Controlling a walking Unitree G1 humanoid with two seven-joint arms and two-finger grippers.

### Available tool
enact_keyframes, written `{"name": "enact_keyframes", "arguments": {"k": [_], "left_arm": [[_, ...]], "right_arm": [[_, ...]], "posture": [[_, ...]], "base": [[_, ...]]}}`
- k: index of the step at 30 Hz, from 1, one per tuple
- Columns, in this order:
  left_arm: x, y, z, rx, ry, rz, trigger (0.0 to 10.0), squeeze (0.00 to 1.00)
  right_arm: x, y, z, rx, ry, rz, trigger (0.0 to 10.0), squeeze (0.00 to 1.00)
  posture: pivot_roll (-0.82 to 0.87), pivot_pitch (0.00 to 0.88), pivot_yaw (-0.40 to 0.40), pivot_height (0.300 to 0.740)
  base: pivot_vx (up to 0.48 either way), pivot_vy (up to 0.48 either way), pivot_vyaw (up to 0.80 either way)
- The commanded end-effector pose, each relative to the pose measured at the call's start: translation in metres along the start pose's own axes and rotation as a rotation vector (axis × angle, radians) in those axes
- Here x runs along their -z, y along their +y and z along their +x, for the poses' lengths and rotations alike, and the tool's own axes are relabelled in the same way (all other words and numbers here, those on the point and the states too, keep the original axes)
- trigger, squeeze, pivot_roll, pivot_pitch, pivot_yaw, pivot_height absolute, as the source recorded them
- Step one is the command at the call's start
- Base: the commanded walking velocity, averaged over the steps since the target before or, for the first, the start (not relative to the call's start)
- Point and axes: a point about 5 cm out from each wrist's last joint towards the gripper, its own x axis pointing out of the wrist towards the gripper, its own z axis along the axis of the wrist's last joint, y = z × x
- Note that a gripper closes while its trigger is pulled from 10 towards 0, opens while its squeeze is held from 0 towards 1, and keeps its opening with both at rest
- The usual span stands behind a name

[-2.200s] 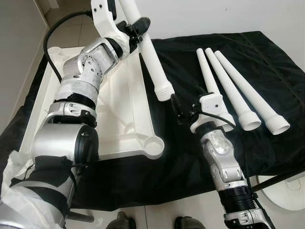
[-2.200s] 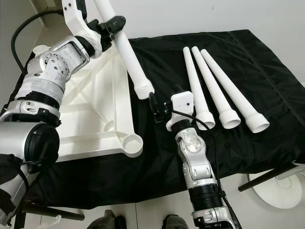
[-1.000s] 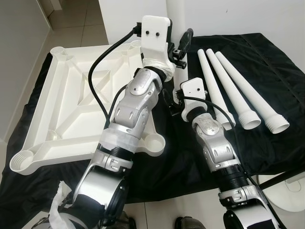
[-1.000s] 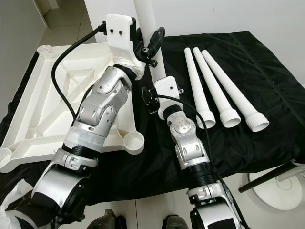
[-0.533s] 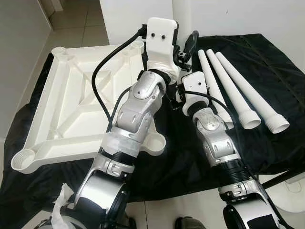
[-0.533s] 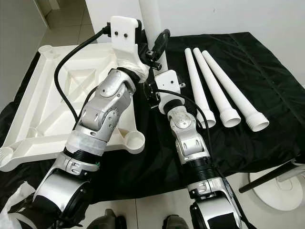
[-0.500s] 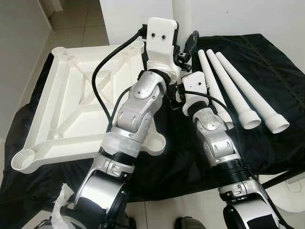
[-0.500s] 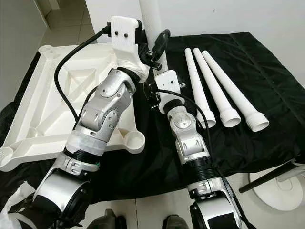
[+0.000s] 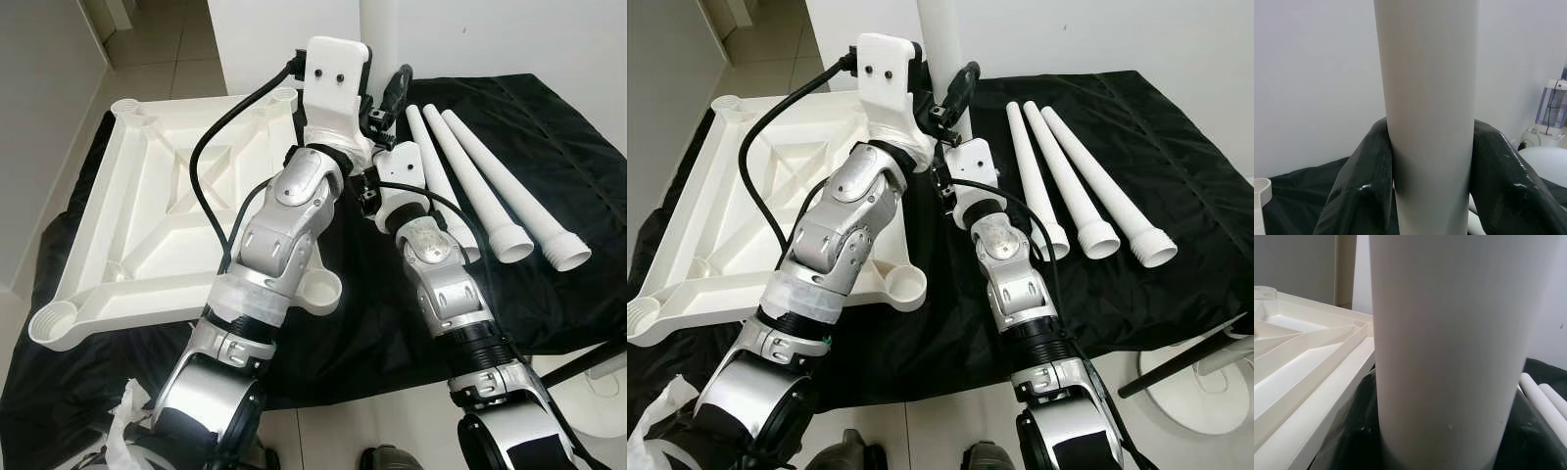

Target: Building children table

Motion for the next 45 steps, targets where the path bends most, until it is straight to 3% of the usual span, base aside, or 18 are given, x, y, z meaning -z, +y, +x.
{"name": "enact_keyframes", "arguments": {"k": [1, 8, 9, 12, 13, 21, 22, 23, 24, 31, 36, 45], "left_arm": [[-0.001, -0.006, -0.001, -0.004, -0.007, -0.007, 10.0, 0.00], [0.001, -0.010, -0.001, 0.031, 0.008, 0.007, 10.0, 0.00], [0.001, -0.011, -0.001, 0.041, 0.011, -0.002, 10.0, 0.00], [0.002, -0.012, -0.002, 0.052, 0.013, -0.014, 10.0, 0.00], [0.001, -0.011, -0.003, 0.056, 0.011, -0.031, 10.0, 1.00], [-0.001, -0.006, -0.004, 0.053, 0.011, -0.023, 10.0, 1.00], [-0.002, -0.006, -0.004, 0.055, 0.011, -0.018, 10.0, 0.84], [-0.002, -0.006, -0.004, 0.055, 0.011, -0.018, 10.0, 0.84], [-0.002, -0.005, -0.005, 0.057, 0.011, -0.017, 10.0, 0.00], [-0.002, 0.007, -0.015, 0.077, 0.028, -0.010, 10.0, 0.00], [0.002, 0.025, -0.030, 0.077, 0.050, -0.030, 10.0, 0.00], [0.025, 0.055, -0.058, 0.073, 0.176, 0.056, 10.0, 0.00]], "right_arm": [[-0.002, 0.001, 0.002, 0.005, -0.006, 0.003, 0.0, 0.00], [0.000, 0.000, 0.001, 0.018, 0.001, 0.032, 0.0, 0.00], [0.001, -0.001, 0.002, 0.031, 0.008, 0.036, 3.6, 0.00], [0.002, -0.002, 0.002, 0.043, 0.013, 0.041, 3.6, 0.00], [0.002, -0.003, 0.002, 0.057, 0.012, 0.059, 10.0, 0.00], [0.005, -0.011, 0.001, 0.145, 0.020, 0.172, 10.0, 0.00], [0.006, -0.012, 0.001, 0.152, 0.021, 0.181, 10.0, 0.00], [0.006, -0.012, 0.001, 0.152, 0.021, 0.181, 10.0, 0.00], [0.006, -0.013, 0.001, 0.162, 0.019, 0.198, 10.0, 0.00], [0.011, -0.033, -0.006, 0.283, 0.018, 0.291, 10.0, 0.00], [0.016, -0.044, -0.013, 0.324, 0.023, 0.298, 10.0, 0.00], [0.020, -0.052, -0.024, 0.315, 0.017, 0.279, 10.0, 0.00]], "posture": [[-0.07, 0.037, 0.066, 0.740], [-0.07, 0.041, 0.070, 0.740], [-0.07, 0.044, 0.071, 0.740], [-0.07, 0.044, 0.071, 0.740], [-0.07, 0.047, 0.074, 0.740], [-0.06, 0.047, 0.075, 0.740], [-0.06, 0.047, 0.075, 0.740], [-0.06, 0.047, 0.075, 0.740], [-0.06, 0.049, 0.076, 0.740], [-0.07, 0.054, 0.073, 0.740], [-0.07, 0.057, 0.074, 0.740], [-0.08, 0.062, 0.075, 0.740]], "base": [[0.000, 0.000, 0.00], [0.000, 0.000, 0.00], [0.000, 0.000, 0.00], [0.000, 0.000, 0.00], [0.000, 0.000, 0.00], [0.000, 0.000, 0.00], [0.000, 0.000, 0.00], [0.000, 0.000, 0.00], [0.000, 0.000, 0.00], [0.000, 0.000, 0.00], [0.000, 0.000, 0.00], [0.000, 0.000, 0.00]]}}
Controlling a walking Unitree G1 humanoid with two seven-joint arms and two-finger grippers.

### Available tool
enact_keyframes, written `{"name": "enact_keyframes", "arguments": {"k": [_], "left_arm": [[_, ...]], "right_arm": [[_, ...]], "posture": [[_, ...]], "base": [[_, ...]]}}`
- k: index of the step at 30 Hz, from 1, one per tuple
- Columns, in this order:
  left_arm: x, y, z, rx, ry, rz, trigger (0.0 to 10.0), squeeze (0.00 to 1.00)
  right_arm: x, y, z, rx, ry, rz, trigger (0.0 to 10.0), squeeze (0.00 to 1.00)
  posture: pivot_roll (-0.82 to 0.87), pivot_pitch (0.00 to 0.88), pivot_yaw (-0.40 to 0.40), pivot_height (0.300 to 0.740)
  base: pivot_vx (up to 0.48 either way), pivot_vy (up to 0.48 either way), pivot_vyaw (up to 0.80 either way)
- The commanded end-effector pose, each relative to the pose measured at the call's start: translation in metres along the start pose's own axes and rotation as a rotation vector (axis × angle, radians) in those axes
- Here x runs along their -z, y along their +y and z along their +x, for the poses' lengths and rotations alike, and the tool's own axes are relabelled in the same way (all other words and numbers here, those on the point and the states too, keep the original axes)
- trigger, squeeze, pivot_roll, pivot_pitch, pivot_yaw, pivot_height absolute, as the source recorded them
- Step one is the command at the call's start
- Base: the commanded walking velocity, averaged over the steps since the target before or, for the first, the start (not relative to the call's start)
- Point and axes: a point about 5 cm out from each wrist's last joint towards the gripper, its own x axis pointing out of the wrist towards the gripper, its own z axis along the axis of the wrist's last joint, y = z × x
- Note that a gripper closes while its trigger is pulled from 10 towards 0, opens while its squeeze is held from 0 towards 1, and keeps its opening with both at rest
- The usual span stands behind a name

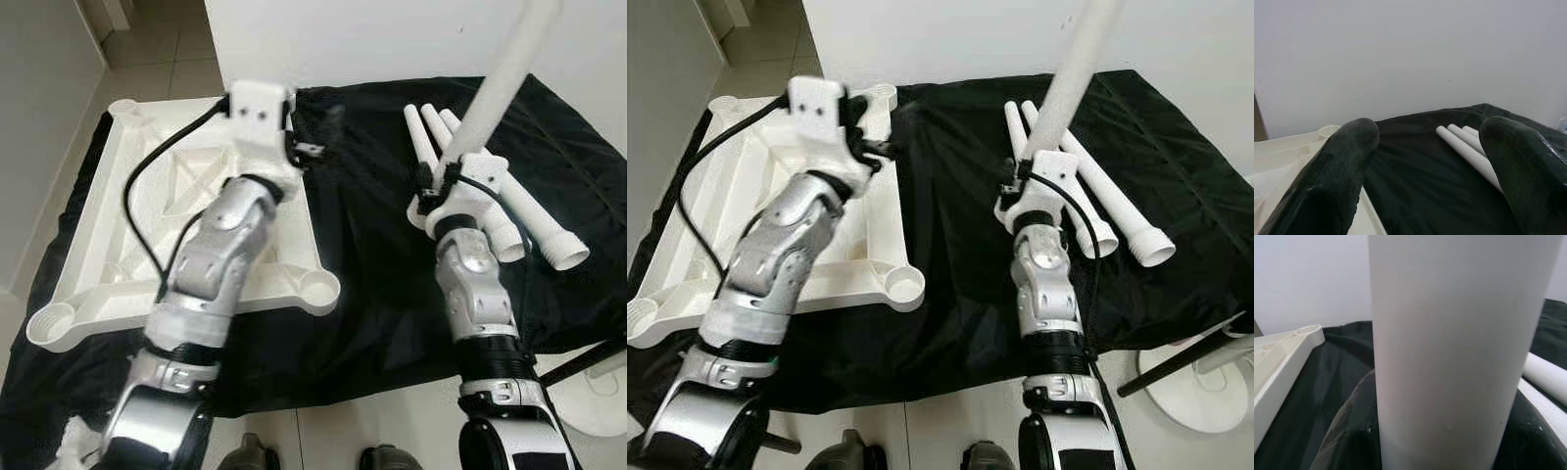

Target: Building children table

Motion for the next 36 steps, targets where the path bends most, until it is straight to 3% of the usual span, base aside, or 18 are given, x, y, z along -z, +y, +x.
{"name": "enact_keyframes", "arguments": {"k": [1, 8, 16, 20, 24, 25, 26, 28, 31, 36], "left_arm": [[0.008, -0.009, -0.004, 0.228, 0.032, 0.019, 10.0, 0.00], [0.025, 0.000, -0.015, 0.189, 0.095, 0.126, 10.0, 0.00], [0.041, 0.000, -0.023, 0.216, 0.150, 0.176, 10.0, 0.00], [0.047, 0.002, -0.036, 0.289, 0.151, 0.242, 10.0, 0.00], [0.055, 0.001, -0.066, 0.536, 0.249, 0.230, 10.0, 0.00], [0.055, 0.001, -0.066, 0.536, 0.249, 0.230, 10.0, 0.00], [0.061, 0.003, -0.080, 0.640, 0.329, 0.219, 10.0, 0.00], [0.063, 0.004, -0.085, 0.670, 0.360, 0.217, 10.0, 0.00], [0.077, 0.013, -0.094, 0.715, 0.488, 0.266, 10.0, 0.00], [0.080, 0.019, -0.100, 0.760, 0.532, 0.301, 10.0, 0.00]], "right_arm": [[-0.005, 0.001, -0.001, -0.017, -0.030, 0.005, 10.0, 0.00], [-0.005, 0.006, -0.009, -0.087, -0.042, -0.045, 10.0, 0.00], [-0.004, 0.014, -0.018, -0.176, -0.101, -0.078, 10.0, 0.00], [0.000, 0.012, -0.022, -0.185, -0.083, -0.087, 10.0, 0.00], [0.005, 0.007, -0.028, -0.199, -0.058, -0.119, 10.0, 0.00], [0.005, 0.007, -0.028, -0.199, -0.058, -0.119, 10.0, 0.00], [0.008, 0.004, -0.030, -0.197, -0.049, -0.129, 10.0, 0.00], [0.009, 0.003, -0.030, -0.197, -0.048, -0.133, 10.0, 0.00], [0.010, 0.003, -0.030, -0.197, -0.049, -0.144, 10.0, 0.00], [0.011, 0.003, -0.031, -0.190, -0.048, -0.146, 10.0, 0.00]], "posture": [[-0.08, 0.062, 0.075, 0.740], [-0.08, 0.058, 0.069, 0.740], [-0.08, 0.053, 0.064, 0.740], [-0.08, 0.051, 0.063, 0.740], [-0.08, 0.049, 0.062, 0.740], [-0.08, 0.049, 0.062, 0.740], [-0.08, 0.049, 0.062, 0.740], [-0.08, 0.049, 0.062, 0.740], [-0.08, 0.046, 0.070, 0.740], [-0.08, 0.044, 0.075, 0.740]], "base": [[0.000, 0.000, 0.00], [0.000, 0.000, 0.00], [0.000, 0.000, 0.00], [0.000, 0.000, 0.00], [0.000, 0.000, 0.00], [0.000, 0.000, 0.00], [0.000, 0.000, 0.00], [0.000, 0.000, 0.00], [0.000, 0.000, 0.00], [0.000, 0.000, 0.00]]}}
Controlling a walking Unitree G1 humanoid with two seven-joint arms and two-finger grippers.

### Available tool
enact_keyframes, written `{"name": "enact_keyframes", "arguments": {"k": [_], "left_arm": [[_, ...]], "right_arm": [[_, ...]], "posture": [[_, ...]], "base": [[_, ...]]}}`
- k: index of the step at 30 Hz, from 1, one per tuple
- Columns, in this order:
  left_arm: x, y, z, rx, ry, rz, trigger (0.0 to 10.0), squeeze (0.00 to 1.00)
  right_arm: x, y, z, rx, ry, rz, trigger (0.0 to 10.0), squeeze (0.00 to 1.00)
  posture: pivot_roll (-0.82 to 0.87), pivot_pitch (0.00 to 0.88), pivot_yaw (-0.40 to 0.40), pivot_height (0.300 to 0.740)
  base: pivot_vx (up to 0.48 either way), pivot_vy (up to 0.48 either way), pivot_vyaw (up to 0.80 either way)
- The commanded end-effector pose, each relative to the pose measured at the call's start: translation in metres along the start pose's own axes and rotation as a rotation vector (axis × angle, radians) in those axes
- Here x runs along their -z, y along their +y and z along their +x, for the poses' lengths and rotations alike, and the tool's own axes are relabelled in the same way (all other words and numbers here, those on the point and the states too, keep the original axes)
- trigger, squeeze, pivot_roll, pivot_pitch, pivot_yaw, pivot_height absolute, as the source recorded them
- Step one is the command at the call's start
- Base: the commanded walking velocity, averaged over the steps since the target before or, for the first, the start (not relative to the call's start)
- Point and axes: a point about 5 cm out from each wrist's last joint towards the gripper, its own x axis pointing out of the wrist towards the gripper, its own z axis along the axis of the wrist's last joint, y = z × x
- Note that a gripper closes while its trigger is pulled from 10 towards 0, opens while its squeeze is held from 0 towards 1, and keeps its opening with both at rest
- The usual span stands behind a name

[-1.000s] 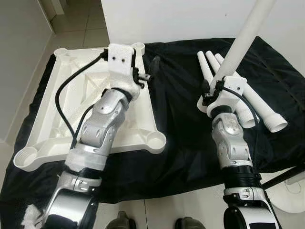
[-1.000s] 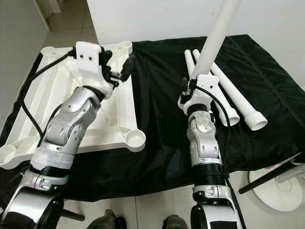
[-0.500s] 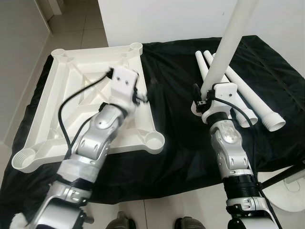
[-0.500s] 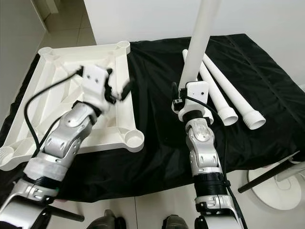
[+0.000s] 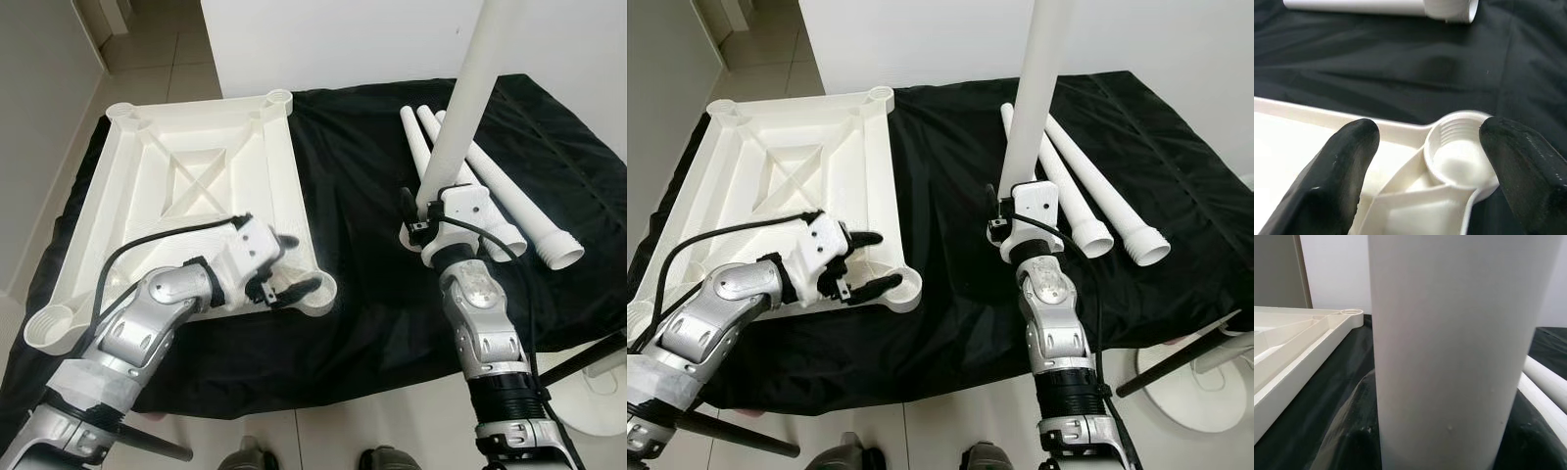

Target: Building children table

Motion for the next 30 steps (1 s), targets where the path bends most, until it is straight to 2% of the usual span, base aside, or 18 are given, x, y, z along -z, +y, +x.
{"name": "enact_keyframes", "arguments": {"k": [1, 8, 10, 13, 15, 20, 24, 26, 27, 30], "left_arm": [[0.006, -0.005, -0.003, 0.094, 0.035, 0.012, 10.0, 0.00], [0.019, -0.005, -0.011, 0.118, 0.126, 0.016, 10.0, 0.00], [0.025, -0.007, -0.018, 0.153, 0.171, -0.004, 10.0, 0.00], [0.027, -0.010, -0.025, 0.186, 0.187, -0.021, 10.0, 0.00], [0.027, -0.012, -0.031, 0.207, 0.180, -0.042, 10.0, 0.00], [0.025, -0.014, -0.035, 0.222, 0.163, -0.061, 10.0, 0.00], [0.020, -0.022, -0.045, 0.272, 0.142, -0.106, 10.0, 0.00], [0.020, -0.022, -0.045, 0.272, 0.142, -0.106, 10.0, 0.00], [0.012, -0.025, -0.047, 0.293, 0.093, -0.138, 10.0, 0.00], [0.010, -0.028, -0.046, 0.305, 0.093, -0.142, 10.0, 0.00]], "right_arm": [[-0.001, 0.001, -0.001, 0.002, -0.011, -0.001, 10.0, 0.00], [0.001, 0.002, -0.003, 0.004, -0.002, -0.010, 10.0, 0.00], [0.002, 0.000, -0.004, 0.007, 0.002, -0.018, 10.0, 0.00], [0.002, -0.001, -0.004, 0.012, 0.006, -0.025, 10.0, 0.00], [0.003, -0.002, -0.004, 0.014, 0.010, -0.033, 10.0, 0.00], [0.004, -0.002, -0.004, 0.014, 0.012, -0.035, 10.0, 0.00], [0.005, 0.000, -0.003, 0.008, 0.016, -0.040, 10.0, 0.00], [0.005, 0.000, -0.003, 0.008, 0.016, -0.040, 10.0, 0.00], [0.005, 0.001, -0.002, 0.005, 0.017, -0.042, 10.0, 0.00], [0.005, 0.002, -0.001, 0.003, 0.017, -0.044, 10.0, 0.00]], "posture": [[-0.08, 0.044, 0.075, 0.740], [-0.08, 0.051, 0.078, 0.740], [-0.08, 0.054, 0.078, 0.740], [-0.08, 0.062, 0.077, 0.740], [-0.08, 0.062, 0.077, 0.740], [-0.08, 0.066, 0.076, 0.740], [-0.07, 0.072, 0.074, 0.740], [-0.07, 0.072, 0.074, 0.740], [-0.06, 0.075, 0.071, 0.740], [-0.06, 0.076, 0.072, 0.740]], "base": [[0.000, 0.000, 0.00], [0.000, 0.000, 0.00], [0.000, 0.000, 0.00], [0.000, 0.000, 0.00], [0.000, 0.000, 0.00], [0.000, 0.000, 0.00], [0.000, 0.000, 0.00], [0.000, 0.000, 0.00], [0.000, 0.000, 0.00], [0.000, 0.000, 0.00]]}}
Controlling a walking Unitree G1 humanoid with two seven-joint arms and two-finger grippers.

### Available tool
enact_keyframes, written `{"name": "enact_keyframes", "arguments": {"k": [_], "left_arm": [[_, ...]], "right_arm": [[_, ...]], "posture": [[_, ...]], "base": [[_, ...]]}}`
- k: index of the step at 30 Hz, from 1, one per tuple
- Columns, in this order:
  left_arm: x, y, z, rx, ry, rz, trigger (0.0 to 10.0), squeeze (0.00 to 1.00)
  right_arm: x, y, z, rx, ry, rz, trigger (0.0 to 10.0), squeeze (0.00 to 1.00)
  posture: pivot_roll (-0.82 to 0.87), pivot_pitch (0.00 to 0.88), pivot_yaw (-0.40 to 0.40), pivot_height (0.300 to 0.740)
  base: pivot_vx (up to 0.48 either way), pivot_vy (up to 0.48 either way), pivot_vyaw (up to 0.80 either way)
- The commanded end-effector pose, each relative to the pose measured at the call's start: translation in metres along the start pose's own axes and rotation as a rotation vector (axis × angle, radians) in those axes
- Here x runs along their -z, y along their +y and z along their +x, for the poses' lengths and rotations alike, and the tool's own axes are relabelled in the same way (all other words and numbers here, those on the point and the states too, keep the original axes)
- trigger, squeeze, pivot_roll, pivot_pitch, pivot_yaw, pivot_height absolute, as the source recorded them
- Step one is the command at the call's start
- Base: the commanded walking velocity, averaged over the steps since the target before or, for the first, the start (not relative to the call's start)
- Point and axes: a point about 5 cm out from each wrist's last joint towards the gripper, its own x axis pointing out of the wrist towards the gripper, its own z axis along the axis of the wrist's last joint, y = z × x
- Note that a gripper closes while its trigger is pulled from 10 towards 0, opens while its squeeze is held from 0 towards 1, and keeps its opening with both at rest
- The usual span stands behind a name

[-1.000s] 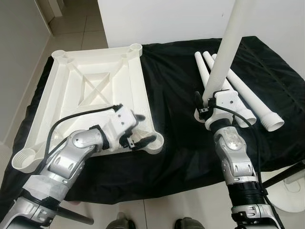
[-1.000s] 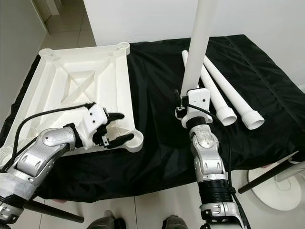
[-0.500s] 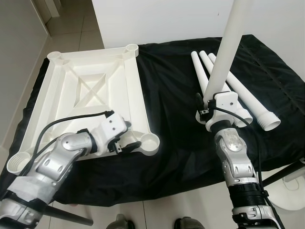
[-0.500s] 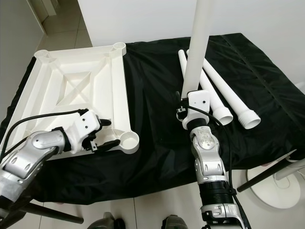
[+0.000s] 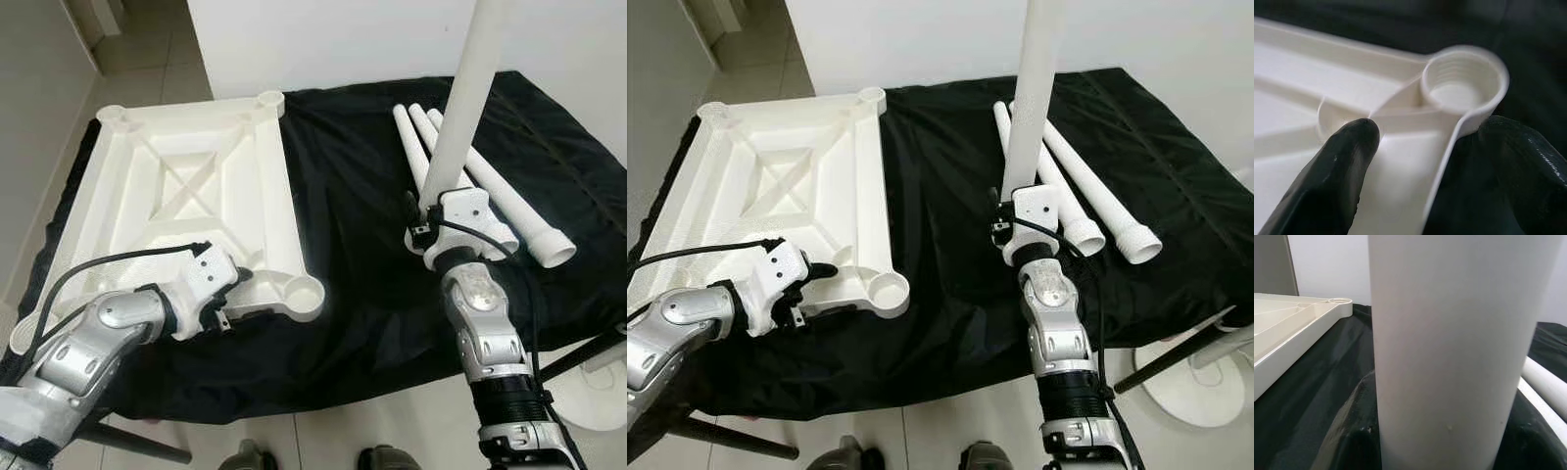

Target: Building children table

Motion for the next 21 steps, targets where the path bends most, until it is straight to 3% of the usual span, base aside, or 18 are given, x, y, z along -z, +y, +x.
{"name": "enact_keyframes", "arguments": {"k": [1, 9, 17, 21], "left_arm": [[0.001, -0.014, -0.006, 0.264, 0.019, -0.002, 10.0, 0.00], [0.019, -0.016, 0.001, 0.249, 0.147, 0.015, 10.0, 0.00], [0.023, -0.016, 0.005, 0.238, 0.172, 0.016, 10.0, 0.00], [0.022, -0.009, 0.014, 0.191, 0.177, 0.023, 10.0, 0.00]], "right_arm": [[0.000, 0.003, 0.001, -0.009, -0.006, -0.004, 10.0, 0.00], [-0.001, 0.001, 0.003, -0.005, -0.009, -0.013, 10.0, 0.00], [-0.002, 0.000, 0.004, 0.000, -0.014, -0.018, 10.0, 0.00], [-0.003, 0.000, 0.004, 0.003, -0.016, -0.019, 10.0, 0.00]], "posture": [[-0.06, 0.076, 0.072, 0.740], [-0.07, 0.073, 0.073, 0.740], [-0.08, 0.070, 0.076, 0.740], [-0.08, 0.068, 0.076, 0.740]], "base": [[0.000, 0.000, 0.00], [0.000, 0.000, 0.00], [0.000, 0.000, 0.00], [0.000, 0.000, 0.00]]}}
